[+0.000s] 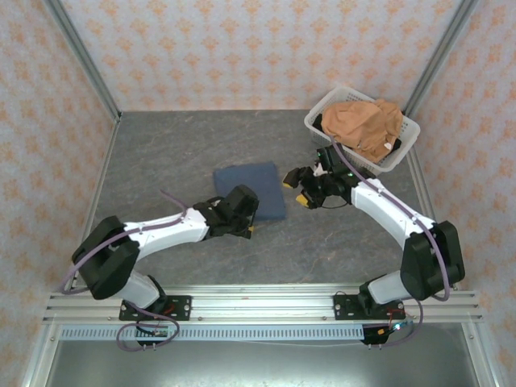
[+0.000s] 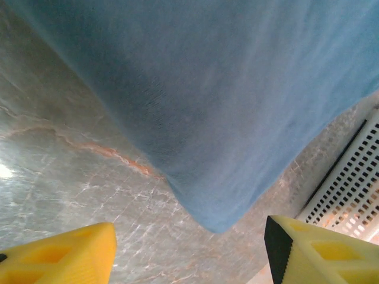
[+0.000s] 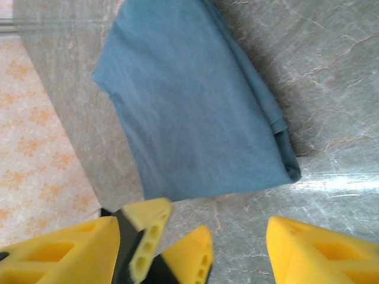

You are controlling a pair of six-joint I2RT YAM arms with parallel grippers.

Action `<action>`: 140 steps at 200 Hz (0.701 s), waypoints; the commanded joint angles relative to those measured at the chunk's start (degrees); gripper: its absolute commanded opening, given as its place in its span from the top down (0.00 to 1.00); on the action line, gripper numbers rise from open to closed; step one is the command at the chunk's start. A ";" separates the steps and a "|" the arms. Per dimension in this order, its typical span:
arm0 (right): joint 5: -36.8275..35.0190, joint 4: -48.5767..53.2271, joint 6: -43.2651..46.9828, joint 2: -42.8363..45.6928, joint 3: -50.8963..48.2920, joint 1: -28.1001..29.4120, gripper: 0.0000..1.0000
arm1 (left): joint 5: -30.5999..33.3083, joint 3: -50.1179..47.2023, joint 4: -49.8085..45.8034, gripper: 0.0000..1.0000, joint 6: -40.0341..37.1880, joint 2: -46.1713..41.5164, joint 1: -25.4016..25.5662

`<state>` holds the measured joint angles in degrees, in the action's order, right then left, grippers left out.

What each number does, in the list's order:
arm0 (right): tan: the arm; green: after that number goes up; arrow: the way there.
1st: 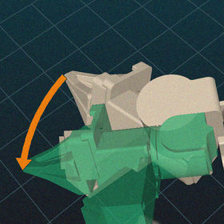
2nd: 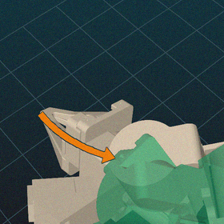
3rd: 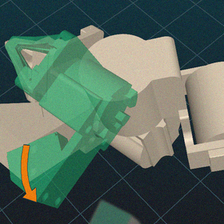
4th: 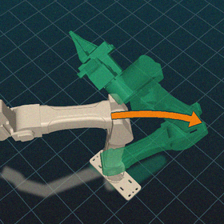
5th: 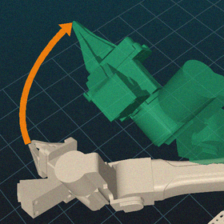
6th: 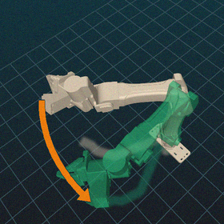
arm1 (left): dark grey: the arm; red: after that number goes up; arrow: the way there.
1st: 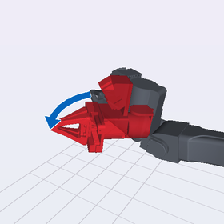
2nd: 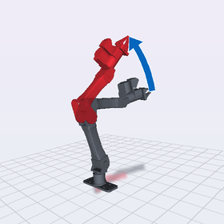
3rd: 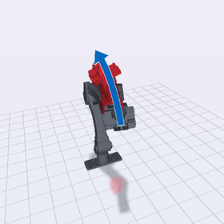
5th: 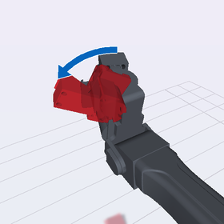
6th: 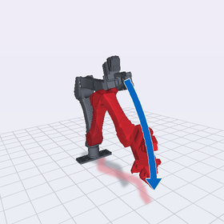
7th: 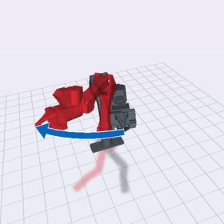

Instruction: Fold and stack the t-shirts

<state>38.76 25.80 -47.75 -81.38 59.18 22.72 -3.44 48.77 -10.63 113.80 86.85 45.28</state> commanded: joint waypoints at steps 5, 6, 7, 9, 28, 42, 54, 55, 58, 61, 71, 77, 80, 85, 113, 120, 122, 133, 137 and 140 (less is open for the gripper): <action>1.60 -1.02 1.29 2.80 -0.28 -1.04 0.34 | 5.27 1.94 2.61 0.34 8.73 3.93 1.21; 1.68 -0.97 1.32 2.80 -0.29 -1.03 0.34 | 5.37 1.94 2.45 0.33 8.86 3.98 1.26; 1.71 -0.95 1.33 2.85 -0.24 -1.06 0.34 | 5.46 1.94 2.32 0.34 8.96 4.00 1.33; 1.79 -0.93 1.38 2.84 -0.30 -1.16 0.34 | 5.68 2.03 2.05 0.34 9.22 4.16 1.38; 2.26 -0.16 2.02 3.20 -0.35 -1.67 0.34 | 9.16 1.94 3.08 0.35 10.72 5.52 1.34; 2.53 0.17 2.31 3.41 -0.57 -1.82 0.34 | 11.84 1.95 5.42 0.37 11.44 7.03 1.20; 2.83 0.13 2.31 3.55 -0.95 -1.88 0.34 | 11.85 2.53 6.88 0.43 11.45 9.39 0.81; 2.87 0.13 2.31 3.53 -1.01 -1.88 0.34 | 11.73 2.54 7.00 0.43 11.49 9.57 0.79; 2.87 0.13 2.26 3.53 -1.10 -1.89 0.34 | 11.57 2.37 7.67 0.46 11.64 10.17 0.70; 2.83 0.15 2.22 3.64 -1.24 -1.89 0.34 | 11.53 2.33 8.37 0.48 11.78 10.70 0.67; 2.94 0.07 2.14 3.69 -1.53 -1.84 0.34 | 11.51 1.90 9.97 0.58 13.20 12.47 0.60; 2.98 0.12 2.13 3.69 -1.80 -1.85 0.34 | 11.86 1.33 10.88 0.64 13.99 13.17 0.57; 2.93 0.12 2.09 3.69 -1.78 -1.88 0.34 | 12.37 1.06 11.50 0.67 14.31 13.39 0.50; 2.90 0.13 2.04 3.75 -1.86 -1.89 0.34 | 13.45 0.69 12.26 0.71 14.63 13.66 0.24; 2.61 0.04 1.69 3.61 -1.95 -1.88 0.34 | 14.54 0.53 13.13 0.82 12.32 14.31 -4.50; 2.63 0.04 1.69 3.60 -1.88 -1.89 0.34 | 14.33 0.55 13.26 0.84 10.86 14.18 -6.46; 2.57 0.04 1.69 3.60 -1.81 -1.94 0.34 | 14.07 0.54 13.27 0.84 10.18 14.15 -6.90; 2.35 0.13 1.69 3.51 -1.46 -1.98 0.34 | 12.98 0.63 13.26 0.85 6.96 13.86 -10.82; 2.35 0.13 1.74 3.44 -1.33 -1.97 0.34 | 12.41 0.62 13.27 0.86 5.31 13.75 -12.22; 2.24 0.17 1.78 3.36 -1.20 -1.96 0.34 | 11.87 0.70 13.13 0.86 4.10 13.66 -13.37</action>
<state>41.04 25.89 -46.46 -78.89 57.56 21.06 6.42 50.04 2.33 116.05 100.66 39.46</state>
